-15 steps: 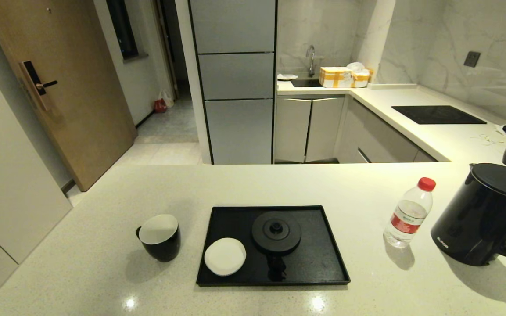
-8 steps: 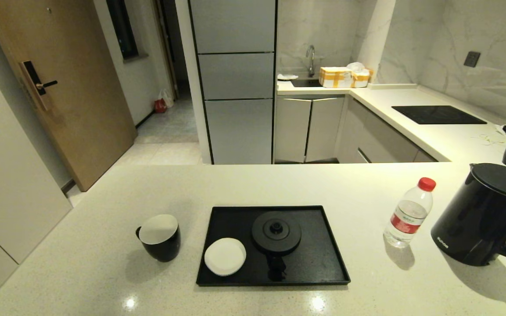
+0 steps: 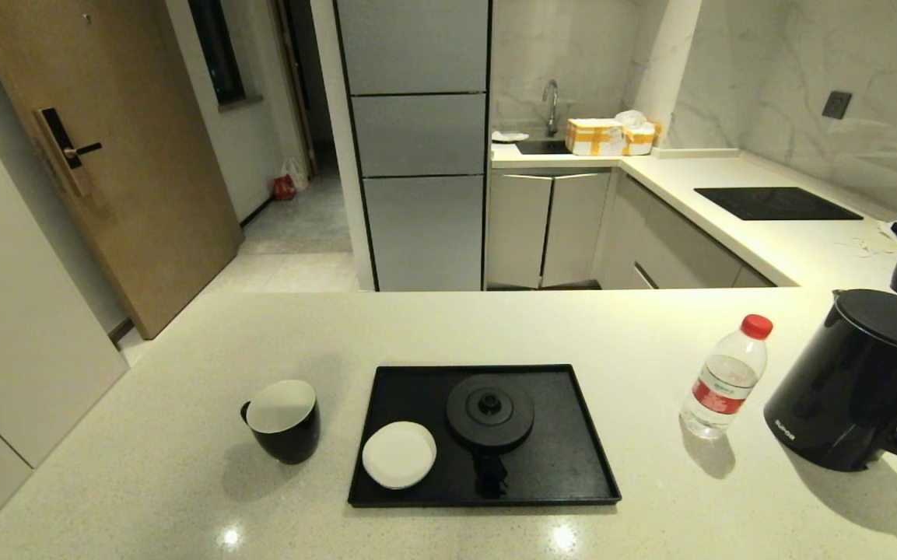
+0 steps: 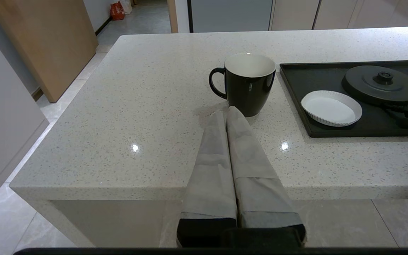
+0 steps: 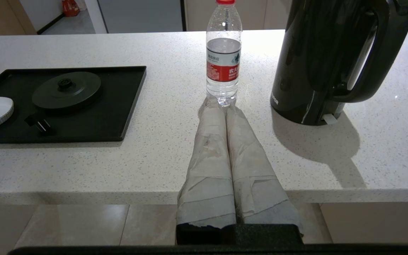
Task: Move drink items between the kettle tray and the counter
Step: Return the tea cup to its original position
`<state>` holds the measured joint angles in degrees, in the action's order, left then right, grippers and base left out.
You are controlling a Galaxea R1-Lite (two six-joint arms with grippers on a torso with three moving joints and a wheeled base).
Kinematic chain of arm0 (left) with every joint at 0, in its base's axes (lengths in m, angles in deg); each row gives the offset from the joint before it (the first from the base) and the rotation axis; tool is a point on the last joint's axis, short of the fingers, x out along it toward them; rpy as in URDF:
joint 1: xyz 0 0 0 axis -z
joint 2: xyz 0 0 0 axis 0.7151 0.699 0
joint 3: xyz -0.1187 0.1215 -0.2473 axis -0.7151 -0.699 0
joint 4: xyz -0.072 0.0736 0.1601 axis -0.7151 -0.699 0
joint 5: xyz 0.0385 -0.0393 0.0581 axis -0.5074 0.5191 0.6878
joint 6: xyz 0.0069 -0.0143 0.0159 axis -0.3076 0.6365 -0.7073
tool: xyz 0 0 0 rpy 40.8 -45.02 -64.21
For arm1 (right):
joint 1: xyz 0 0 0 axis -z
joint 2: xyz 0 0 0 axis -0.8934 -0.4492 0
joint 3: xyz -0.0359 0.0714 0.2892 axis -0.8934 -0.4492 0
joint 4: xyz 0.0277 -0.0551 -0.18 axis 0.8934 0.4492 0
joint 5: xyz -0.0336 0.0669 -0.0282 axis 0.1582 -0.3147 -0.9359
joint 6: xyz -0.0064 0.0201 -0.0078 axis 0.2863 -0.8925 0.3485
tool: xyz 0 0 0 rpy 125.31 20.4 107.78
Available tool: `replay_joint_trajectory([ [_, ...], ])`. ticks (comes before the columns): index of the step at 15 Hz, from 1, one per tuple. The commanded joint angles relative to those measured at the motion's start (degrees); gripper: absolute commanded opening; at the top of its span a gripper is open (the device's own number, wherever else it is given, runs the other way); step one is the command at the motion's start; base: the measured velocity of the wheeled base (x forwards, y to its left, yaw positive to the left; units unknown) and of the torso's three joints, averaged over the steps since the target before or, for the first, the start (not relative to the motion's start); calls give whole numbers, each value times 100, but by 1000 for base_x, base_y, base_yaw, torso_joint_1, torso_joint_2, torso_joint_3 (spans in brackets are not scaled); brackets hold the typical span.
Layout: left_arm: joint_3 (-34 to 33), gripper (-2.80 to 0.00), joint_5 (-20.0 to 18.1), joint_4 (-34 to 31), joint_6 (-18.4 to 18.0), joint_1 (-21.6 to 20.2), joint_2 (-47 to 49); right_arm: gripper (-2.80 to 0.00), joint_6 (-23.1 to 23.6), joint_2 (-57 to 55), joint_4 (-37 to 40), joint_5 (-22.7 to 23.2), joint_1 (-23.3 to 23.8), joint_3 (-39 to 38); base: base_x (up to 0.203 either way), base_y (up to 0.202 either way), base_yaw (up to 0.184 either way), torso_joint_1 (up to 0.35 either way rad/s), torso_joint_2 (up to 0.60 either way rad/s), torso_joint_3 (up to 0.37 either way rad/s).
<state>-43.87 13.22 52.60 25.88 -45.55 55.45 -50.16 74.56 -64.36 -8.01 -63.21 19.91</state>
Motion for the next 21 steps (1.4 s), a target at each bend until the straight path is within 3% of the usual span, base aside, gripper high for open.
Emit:
replay_joint_trajectory([
  [1, 0, -280, -3, -2, -2, -1, -1, -280, 0, -18, -2, -7, -1, -9, 0, 0, 0, 0, 0, 0],
  [21, 0, -280, 4, -2, -2, -1, -1, -280, -149, -9, -2, -16, -1, -9, 0, 0, 0, 0, 0, 0],
])
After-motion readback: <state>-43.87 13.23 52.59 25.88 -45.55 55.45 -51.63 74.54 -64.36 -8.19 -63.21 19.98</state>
